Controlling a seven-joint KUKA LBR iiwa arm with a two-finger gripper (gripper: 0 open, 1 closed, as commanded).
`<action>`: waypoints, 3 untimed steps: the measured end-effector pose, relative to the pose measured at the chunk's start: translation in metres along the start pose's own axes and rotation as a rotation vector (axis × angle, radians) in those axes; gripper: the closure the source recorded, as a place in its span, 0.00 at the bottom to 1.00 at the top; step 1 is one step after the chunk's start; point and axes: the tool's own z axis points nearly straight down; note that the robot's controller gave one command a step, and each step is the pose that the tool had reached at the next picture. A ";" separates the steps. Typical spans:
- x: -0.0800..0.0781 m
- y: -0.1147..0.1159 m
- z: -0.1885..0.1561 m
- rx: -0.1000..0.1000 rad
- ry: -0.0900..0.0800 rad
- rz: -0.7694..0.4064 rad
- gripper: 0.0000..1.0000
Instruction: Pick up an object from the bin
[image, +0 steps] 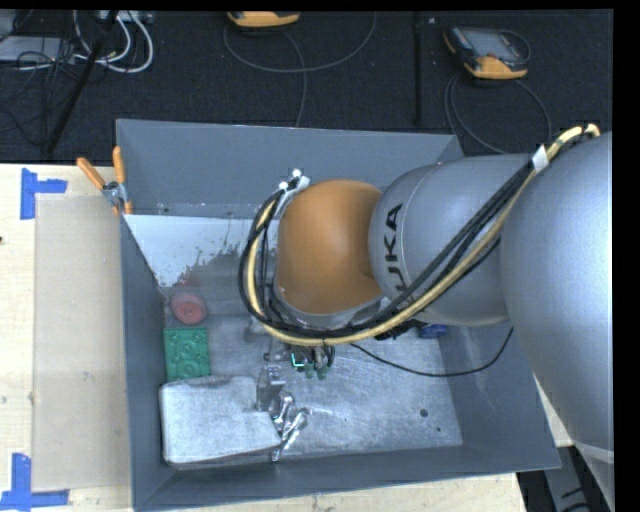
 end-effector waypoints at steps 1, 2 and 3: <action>0.009 -0.049 0.067 -0.008 -0.017 -0.092 0.00; 0.014 -0.094 0.065 -0.008 -0.017 0.060 0.00; 0.054 -0.111 0.066 -0.011 -0.032 0.476 0.00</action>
Offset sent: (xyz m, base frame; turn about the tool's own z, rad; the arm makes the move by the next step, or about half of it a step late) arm -0.0129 -0.0512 -0.0699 -0.0963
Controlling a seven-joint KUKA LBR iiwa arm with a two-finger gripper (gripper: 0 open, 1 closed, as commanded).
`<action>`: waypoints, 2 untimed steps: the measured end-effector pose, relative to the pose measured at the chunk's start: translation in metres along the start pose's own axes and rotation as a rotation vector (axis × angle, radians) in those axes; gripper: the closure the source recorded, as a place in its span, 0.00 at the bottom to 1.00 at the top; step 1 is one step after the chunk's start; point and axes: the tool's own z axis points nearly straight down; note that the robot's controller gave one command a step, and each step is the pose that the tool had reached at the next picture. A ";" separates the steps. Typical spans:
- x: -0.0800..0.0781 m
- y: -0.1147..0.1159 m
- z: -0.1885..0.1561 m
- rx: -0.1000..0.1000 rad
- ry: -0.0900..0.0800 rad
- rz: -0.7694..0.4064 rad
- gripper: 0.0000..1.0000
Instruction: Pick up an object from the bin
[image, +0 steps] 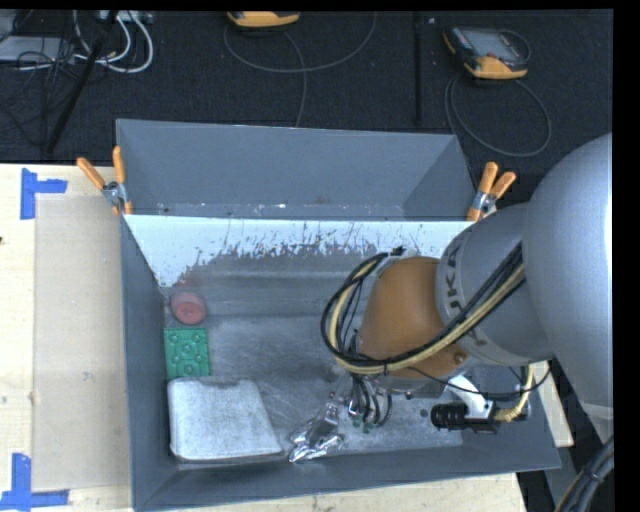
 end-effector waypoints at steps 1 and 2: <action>0.013 0.010 0.000 0.000 -0.007 -0.099 0.00; 0.014 0.011 -0.001 -0.003 -0.009 -0.152 0.00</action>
Offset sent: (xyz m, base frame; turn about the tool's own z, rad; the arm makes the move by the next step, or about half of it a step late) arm -0.0166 0.0174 -0.0050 -0.1069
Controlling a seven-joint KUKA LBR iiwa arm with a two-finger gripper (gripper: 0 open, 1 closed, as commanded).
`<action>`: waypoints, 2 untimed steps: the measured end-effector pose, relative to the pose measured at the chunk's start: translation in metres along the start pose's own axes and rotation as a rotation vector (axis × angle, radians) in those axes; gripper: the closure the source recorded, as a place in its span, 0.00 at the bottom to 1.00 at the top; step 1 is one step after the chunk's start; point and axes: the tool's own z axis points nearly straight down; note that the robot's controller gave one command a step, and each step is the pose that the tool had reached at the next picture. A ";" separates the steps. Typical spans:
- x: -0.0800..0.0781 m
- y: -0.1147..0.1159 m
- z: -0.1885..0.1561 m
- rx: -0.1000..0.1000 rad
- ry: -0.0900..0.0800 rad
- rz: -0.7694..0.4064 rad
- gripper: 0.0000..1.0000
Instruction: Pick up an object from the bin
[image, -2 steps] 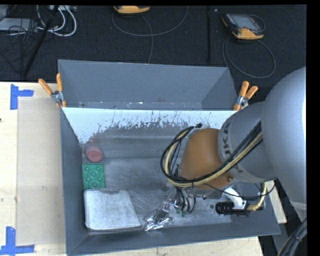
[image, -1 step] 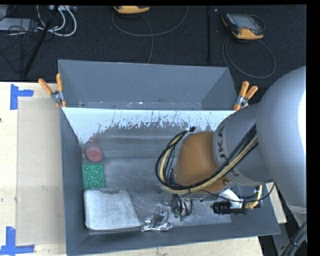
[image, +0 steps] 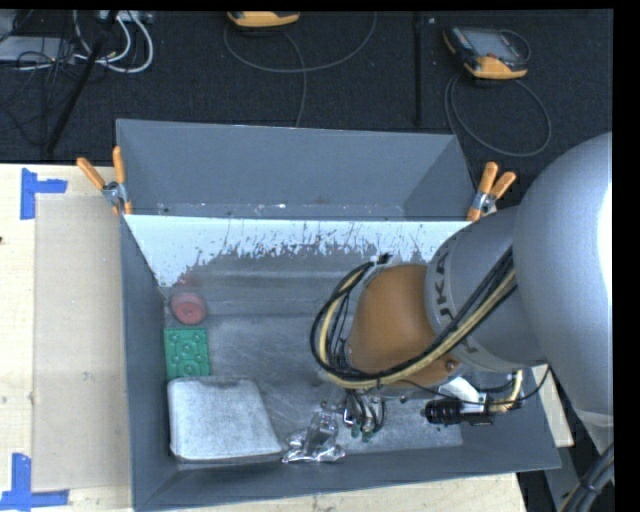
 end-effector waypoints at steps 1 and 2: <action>-0.030 -0.055 0.002 0.005 0.022 0.006 0.00; -0.021 -0.040 0.002 0.012 0.019 0.139 0.00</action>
Offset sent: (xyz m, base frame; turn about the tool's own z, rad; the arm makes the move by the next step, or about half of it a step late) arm 0.0068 -0.0617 -0.0054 0.0031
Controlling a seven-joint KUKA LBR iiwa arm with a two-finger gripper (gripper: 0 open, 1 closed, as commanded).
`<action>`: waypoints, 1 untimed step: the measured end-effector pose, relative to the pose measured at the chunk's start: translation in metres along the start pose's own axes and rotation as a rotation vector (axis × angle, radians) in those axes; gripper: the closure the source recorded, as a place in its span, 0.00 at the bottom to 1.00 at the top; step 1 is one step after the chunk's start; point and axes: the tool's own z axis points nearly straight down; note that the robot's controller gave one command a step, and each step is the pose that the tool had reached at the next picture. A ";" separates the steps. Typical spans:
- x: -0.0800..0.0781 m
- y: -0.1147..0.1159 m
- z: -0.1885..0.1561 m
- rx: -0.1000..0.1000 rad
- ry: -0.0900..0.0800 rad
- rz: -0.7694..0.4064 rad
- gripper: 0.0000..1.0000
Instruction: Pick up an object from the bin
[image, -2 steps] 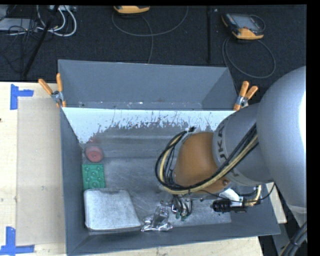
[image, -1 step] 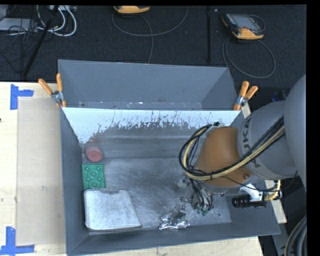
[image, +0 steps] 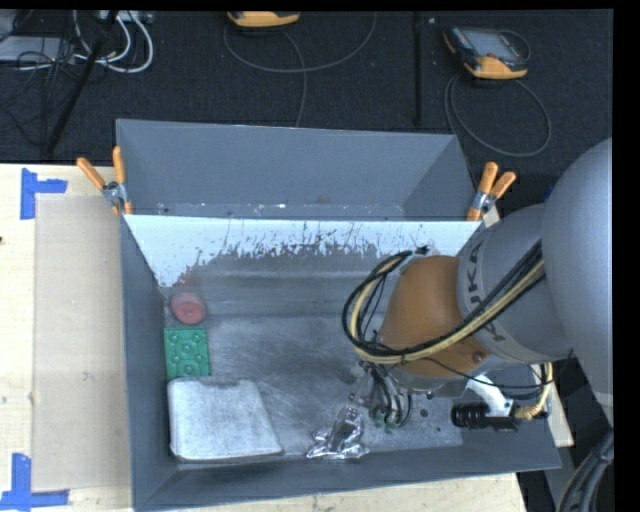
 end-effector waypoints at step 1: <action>0.001 -0.019 -0.007 -0.011 -0.013 -0.100 0.00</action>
Offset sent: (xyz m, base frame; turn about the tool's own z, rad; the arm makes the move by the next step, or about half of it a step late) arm -0.0167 -0.0178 0.0028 -0.1044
